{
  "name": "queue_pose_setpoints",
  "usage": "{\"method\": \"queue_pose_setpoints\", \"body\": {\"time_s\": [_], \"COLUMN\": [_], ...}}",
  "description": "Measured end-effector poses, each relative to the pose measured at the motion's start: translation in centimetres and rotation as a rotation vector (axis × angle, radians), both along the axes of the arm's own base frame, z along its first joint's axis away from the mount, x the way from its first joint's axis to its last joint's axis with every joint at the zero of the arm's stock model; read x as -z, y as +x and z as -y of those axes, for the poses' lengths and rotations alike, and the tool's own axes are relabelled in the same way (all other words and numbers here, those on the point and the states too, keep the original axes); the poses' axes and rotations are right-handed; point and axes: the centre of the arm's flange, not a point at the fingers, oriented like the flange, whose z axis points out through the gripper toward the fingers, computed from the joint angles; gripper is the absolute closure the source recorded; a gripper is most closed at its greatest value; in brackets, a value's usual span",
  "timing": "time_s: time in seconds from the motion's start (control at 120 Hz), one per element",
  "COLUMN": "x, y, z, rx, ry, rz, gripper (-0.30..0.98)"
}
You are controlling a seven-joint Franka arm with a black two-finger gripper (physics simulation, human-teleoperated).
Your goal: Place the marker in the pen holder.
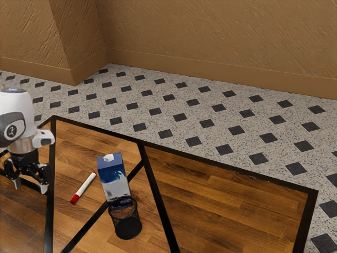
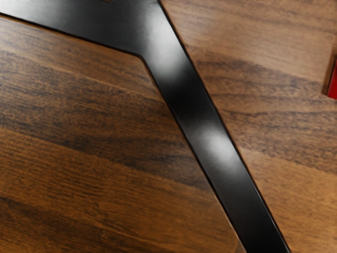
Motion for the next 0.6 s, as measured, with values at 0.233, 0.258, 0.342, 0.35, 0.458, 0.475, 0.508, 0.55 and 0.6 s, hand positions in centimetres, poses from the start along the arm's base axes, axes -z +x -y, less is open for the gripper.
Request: {"method": "queue_pose_setpoints", "body": {"time_s": [0.233,0.258,0.342,0.35,0.458,0.475,0.508,0.55,0.6], "x": [0.6,1.1,2.7,2.9,4.0,4.0,4.3,4.9,5.3], "y": [3.2,3.7,6.3,6.6,9.8,10.2,10.8,11.3,11.5], "z": [3.8,3.9,3.9,3.9,4.9,5.0,5.2,5.1,5.0], "rx": [0.041,0.036,0.008,0.006,-0.013,-0.014,-0.020,-0.032,-0.044], "ry": [0.000,0.000,-0.003,-0.004,-0.027,-0.029,-0.034,-0.044,-0.054], "rz": [0.106,0.106,0.107,0.107,0.131,0.135,0.138,0.138,0.140], "gripper": [0.43,0.46,0.54,0.55,0.60,0.60,0.61,0.62,0.62]}}
